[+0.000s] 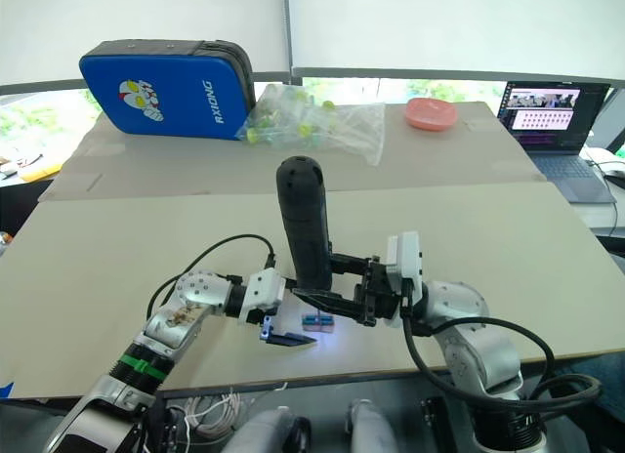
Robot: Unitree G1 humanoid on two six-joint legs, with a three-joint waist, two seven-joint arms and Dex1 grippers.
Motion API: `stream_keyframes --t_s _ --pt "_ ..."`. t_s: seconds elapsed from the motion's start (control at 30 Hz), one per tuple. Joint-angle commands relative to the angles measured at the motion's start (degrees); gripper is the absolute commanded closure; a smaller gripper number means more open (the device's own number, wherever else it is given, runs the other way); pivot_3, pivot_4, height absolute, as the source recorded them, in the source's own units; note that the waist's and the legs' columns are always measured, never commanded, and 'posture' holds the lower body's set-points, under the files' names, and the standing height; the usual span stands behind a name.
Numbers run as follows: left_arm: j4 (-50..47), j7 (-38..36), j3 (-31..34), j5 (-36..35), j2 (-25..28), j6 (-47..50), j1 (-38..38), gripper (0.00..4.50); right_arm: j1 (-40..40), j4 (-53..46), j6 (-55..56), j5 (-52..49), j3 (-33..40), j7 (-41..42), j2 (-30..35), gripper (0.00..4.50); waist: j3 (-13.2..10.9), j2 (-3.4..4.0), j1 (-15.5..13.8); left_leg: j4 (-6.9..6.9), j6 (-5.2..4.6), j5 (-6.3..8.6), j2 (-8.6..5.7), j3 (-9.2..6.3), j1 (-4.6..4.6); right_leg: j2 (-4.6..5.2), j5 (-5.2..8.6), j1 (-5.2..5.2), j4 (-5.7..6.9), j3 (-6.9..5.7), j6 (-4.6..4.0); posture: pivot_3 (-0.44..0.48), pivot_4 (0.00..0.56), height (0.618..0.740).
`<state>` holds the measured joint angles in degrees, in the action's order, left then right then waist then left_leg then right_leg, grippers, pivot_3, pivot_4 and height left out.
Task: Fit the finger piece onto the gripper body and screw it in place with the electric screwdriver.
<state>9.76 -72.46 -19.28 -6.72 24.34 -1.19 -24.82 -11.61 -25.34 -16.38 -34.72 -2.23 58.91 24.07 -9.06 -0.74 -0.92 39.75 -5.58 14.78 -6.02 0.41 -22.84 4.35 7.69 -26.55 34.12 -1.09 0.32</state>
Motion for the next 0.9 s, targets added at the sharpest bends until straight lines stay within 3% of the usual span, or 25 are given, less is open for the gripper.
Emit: stream_keyframes --t_s 0.03,0.9 --pt "-0.5 0.4 -0.6 0.4 0.1 -1.9 0.4 0.00 -0.4 -2.7 2.8 -0.5 0.3 -1.4 -1.0 2.60 0.0 0.00 0.0 0.01 -0.01 0.00 -0.01 0.00 0.00 0.00 0.00 0.01 0.00 0.00 0.00 0.000 0.150 0.740" --pt "0.6 2.0 -1.0 -0.1 -0.8 -1.8 -0.2 0.00 -1.3 0.7 3.7 0.4 -0.5 -2.8 -1.1 2.60 0.0 0.00 -0.1 0.06 -0.11 0.06 -0.03 -0.01 0.05 0.02 0.00 0.13 -0.04 -0.01 0.01 0.000 0.150 0.740"
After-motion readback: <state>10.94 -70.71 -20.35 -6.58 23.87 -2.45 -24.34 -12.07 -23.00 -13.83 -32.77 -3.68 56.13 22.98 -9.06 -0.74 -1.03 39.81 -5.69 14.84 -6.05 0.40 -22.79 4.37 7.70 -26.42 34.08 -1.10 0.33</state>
